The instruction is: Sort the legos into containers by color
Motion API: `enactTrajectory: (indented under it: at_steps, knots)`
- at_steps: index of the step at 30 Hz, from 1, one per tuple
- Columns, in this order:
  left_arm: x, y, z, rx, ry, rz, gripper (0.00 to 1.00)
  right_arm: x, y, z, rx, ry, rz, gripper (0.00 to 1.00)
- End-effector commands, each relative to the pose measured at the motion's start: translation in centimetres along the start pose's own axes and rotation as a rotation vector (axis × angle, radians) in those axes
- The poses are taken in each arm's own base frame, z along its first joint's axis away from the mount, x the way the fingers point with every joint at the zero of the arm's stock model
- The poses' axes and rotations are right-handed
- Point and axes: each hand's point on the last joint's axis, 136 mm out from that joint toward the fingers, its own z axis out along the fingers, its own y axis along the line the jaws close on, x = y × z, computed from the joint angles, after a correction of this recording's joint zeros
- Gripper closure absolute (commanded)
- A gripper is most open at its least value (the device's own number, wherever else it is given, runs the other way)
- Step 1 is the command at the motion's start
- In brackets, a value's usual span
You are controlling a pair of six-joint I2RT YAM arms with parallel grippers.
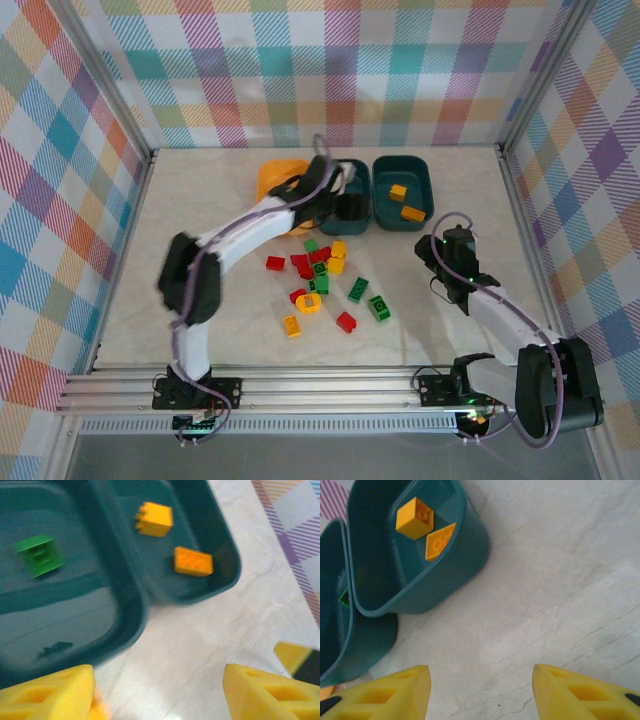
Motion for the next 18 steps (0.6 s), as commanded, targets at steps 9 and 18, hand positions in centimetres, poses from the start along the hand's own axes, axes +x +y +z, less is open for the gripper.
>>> enactTrajectory:
  at_steps: [9, 18]
  knots:
    - [10.5, 9.1, -2.5, -0.255, 0.119, -0.233, 0.29, 1.1, 2.8, 1.1, -0.048, 0.042, -0.098, 0.42]
    - [13.7, 11.0, -0.4, -0.363, 0.233, -0.233, 0.39, 1.0, 2.9, 0.8, -0.049, 0.037, -0.107, 0.39]
